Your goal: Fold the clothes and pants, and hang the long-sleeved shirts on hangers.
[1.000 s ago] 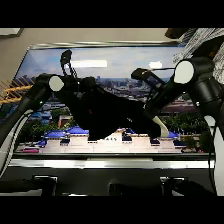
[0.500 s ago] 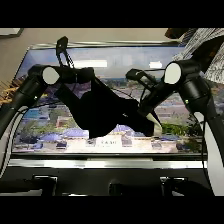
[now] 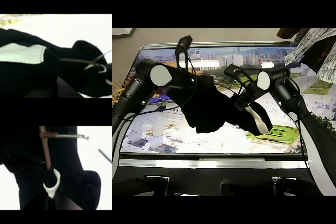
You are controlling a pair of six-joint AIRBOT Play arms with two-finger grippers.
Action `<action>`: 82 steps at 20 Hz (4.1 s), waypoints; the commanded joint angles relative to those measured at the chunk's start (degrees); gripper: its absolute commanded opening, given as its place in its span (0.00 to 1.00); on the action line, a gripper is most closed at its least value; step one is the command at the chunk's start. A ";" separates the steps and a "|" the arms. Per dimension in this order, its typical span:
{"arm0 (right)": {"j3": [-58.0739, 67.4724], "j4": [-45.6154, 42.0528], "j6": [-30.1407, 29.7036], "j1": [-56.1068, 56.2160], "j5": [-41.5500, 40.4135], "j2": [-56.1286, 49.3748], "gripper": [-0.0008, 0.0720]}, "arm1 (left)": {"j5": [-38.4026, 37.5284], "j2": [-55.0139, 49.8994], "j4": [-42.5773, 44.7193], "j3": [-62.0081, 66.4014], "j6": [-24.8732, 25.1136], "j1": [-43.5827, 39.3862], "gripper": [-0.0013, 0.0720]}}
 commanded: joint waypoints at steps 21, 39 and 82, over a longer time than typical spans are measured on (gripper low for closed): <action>0.09 9.86 -25.49 -0.85 -1.46 3.02 0.05 | -3.19 7.26 -1.55 -16.50 61.05 20.68 0.96; 0.09 26.80 -43.52 -11.17 8.00 6.01 0.05 | -4.26 4.17 -29.79 -18.62 87.82 23.30 0.93; -6.58 37.38 -52.24 -23.32 5.49 -6.73 0.68 | -2.23 20.57 -22.93 -18.58 83.43 15.19 0.05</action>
